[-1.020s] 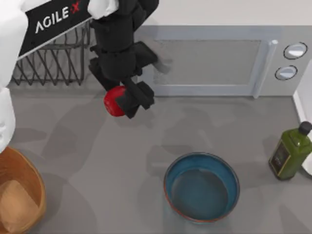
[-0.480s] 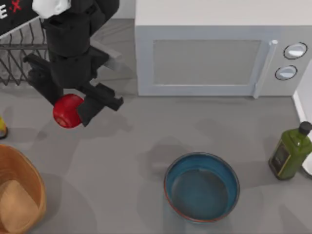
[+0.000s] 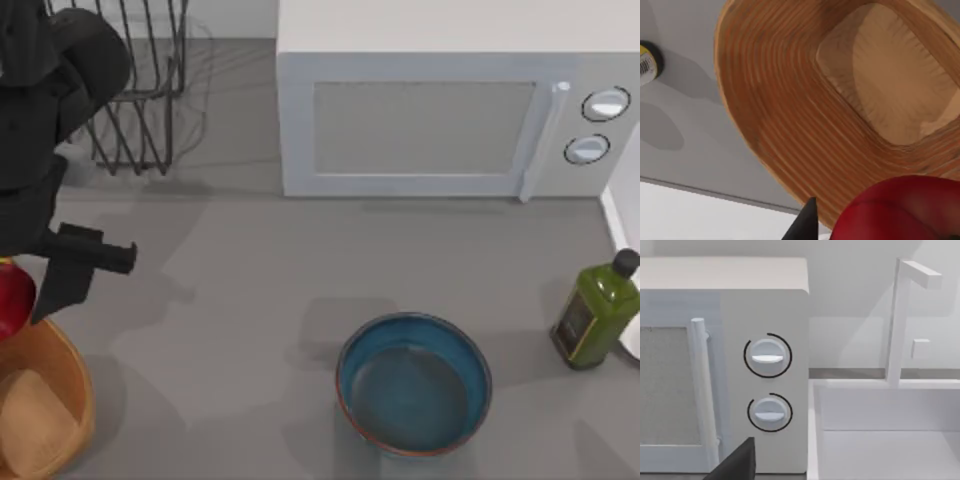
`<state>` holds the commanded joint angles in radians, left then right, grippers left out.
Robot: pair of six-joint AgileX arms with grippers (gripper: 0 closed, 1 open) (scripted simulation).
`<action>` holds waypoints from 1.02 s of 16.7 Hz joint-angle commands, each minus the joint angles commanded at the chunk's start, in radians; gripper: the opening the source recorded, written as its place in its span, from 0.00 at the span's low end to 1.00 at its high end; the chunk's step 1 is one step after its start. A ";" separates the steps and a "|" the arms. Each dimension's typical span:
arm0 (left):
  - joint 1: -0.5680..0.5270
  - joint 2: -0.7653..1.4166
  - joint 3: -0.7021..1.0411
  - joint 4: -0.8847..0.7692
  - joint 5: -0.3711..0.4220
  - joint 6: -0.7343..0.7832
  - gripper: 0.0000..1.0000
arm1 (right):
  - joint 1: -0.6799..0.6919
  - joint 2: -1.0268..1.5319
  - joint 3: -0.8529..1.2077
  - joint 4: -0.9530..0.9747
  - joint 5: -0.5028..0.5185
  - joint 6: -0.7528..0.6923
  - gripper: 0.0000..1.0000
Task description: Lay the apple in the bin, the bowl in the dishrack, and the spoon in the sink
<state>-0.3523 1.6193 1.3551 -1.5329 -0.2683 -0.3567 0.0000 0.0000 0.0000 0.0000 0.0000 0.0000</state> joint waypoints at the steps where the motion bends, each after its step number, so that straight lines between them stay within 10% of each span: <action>1: 0.004 -0.014 -0.013 -0.002 -0.007 -0.014 0.00 | 0.000 0.000 0.000 0.000 0.000 0.000 1.00; 17: 0.070 -0.040 -0.305 0.281 -0.023 0.048 0.00 | 0.000 0.000 0.000 0.000 0.000 0.000 1.00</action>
<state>-0.2827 1.5794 1.0501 -1.2519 -0.2914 -0.3088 0.0000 0.0000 0.0000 0.0000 0.0000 0.0000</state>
